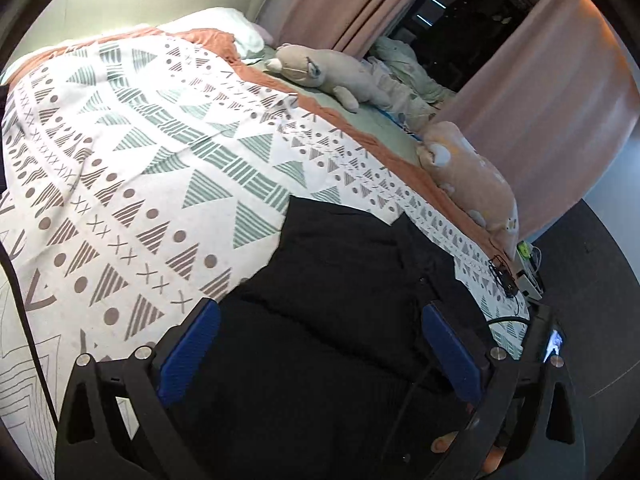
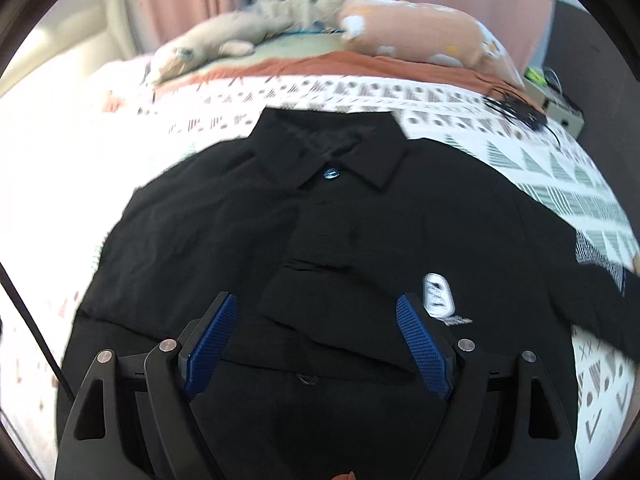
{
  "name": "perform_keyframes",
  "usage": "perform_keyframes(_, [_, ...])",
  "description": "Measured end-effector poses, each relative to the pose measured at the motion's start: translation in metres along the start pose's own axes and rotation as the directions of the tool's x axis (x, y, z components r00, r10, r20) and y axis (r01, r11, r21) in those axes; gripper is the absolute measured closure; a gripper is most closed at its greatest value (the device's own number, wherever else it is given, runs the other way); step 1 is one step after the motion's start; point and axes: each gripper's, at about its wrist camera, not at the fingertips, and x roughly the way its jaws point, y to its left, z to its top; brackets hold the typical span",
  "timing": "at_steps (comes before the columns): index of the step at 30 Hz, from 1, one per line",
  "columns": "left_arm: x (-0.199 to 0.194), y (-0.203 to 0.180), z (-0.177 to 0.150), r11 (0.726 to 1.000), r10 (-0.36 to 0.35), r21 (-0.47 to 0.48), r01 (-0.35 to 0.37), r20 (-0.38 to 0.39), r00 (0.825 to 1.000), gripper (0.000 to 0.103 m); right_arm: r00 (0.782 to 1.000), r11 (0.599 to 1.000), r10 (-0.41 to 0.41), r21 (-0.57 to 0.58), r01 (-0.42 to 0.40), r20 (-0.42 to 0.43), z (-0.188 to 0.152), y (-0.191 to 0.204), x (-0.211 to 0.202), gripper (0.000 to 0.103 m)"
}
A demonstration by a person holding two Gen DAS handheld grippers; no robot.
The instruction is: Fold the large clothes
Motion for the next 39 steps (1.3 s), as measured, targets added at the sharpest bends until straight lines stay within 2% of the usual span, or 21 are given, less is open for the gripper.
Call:
perform_keyframes(4, [0.004,0.012,0.001,0.999,0.002,-0.033,-0.002,-0.011,1.0,0.0,0.995,0.992,-0.085,-0.095,0.079,-0.056,-0.001,0.025,0.025,0.022])
perform_keyframes(8, [0.005,0.011,-0.001,0.999,-0.01,-0.033,0.009,-0.015,1.0,0.0,0.976,0.974,-0.204,-0.113,0.195,-0.076,-0.004,0.019,0.041,0.022])
perform_keyframes(11, [0.006,0.004,-0.004,1.0,-0.011,-0.007,0.011,-0.02,1.0,0.0,0.969,0.97,-0.239,-0.056,0.236,-0.055,-0.002,-0.006,0.035,0.022])
perform_keyframes(16, [0.007,-0.008,-0.008,0.999,-0.012,0.029,0.013,-0.024,1.0,0.0,0.977,0.973,-0.212,0.093,0.212,-0.014,-0.002,-0.061,0.01,0.024])
perform_keyframes(18, [0.009,-0.012,-0.01,0.999,-0.014,0.039,0.016,-0.031,0.999,0.0,0.974,0.965,-0.226,0.139,0.225,-0.003,-0.008,-0.084,0.0,0.04])
perform_keyframes(20, [0.01,-0.015,-0.013,0.999,-0.016,0.045,0.017,-0.037,0.999,0.0,0.982,0.961,-0.187,0.207,0.185,-0.009,-0.015,-0.107,-0.006,0.044])
perform_keyframes(23, [0.011,-0.02,-0.016,0.998,-0.018,0.055,0.02,-0.043,0.999,0.0,0.999,0.941,-0.043,0.335,0.042,-0.005,-0.03,-0.141,-0.01,0.046])
perform_keyframes(27, [0.013,-0.025,-0.019,0.998,-0.011,0.069,0.015,-0.046,0.999,0.0,0.994,0.891,0.112,0.443,-0.102,0.003,-0.051,-0.177,-0.009,0.047])
perform_keyframes(28, [0.014,-0.025,-0.019,0.997,-0.009,0.072,0.012,-0.047,0.999,0.0,0.99,0.878,0.144,0.46,-0.13,0.006,-0.055,-0.181,-0.007,0.05])
perform_keyframes(30, [0.017,-0.026,-0.021,0.997,0.001,0.081,0.003,-0.05,0.999,0.0,0.983,0.858,0.185,0.489,-0.16,-0.004,-0.061,-0.19,0.002,0.066])
perform_keyframes(32, [0.021,-0.026,-0.022,0.997,0.005,0.083,0.001,-0.061,0.998,0.0,0.971,0.838,0.238,0.507,-0.202,-0.006,-0.061,-0.198,0.014,0.071])
perform_keyframes(33, [0.024,-0.025,-0.023,0.996,0.009,0.086,-0.003,-0.066,0.998,0.0,0.966,0.831,0.257,0.511,-0.218,-0.007,-0.061,-0.197,0.021,0.08])
perform_keyframes(36, [0.03,-0.025,-0.025,0.995,0.027,0.097,-0.02,-0.074,0.997,0.0,0.964,0.823,0.266,0.516,-0.236,0.015,-0.052,-0.205,0.042,0.096])
perform_keyframes(39, [0.035,-0.026,-0.027,0.995,0.04,0.099,-0.032,-0.081,0.996,0.0,0.966,0.81,0.259,0.541,-0.228,0.019,-0.048,-0.211,0.06,0.097])
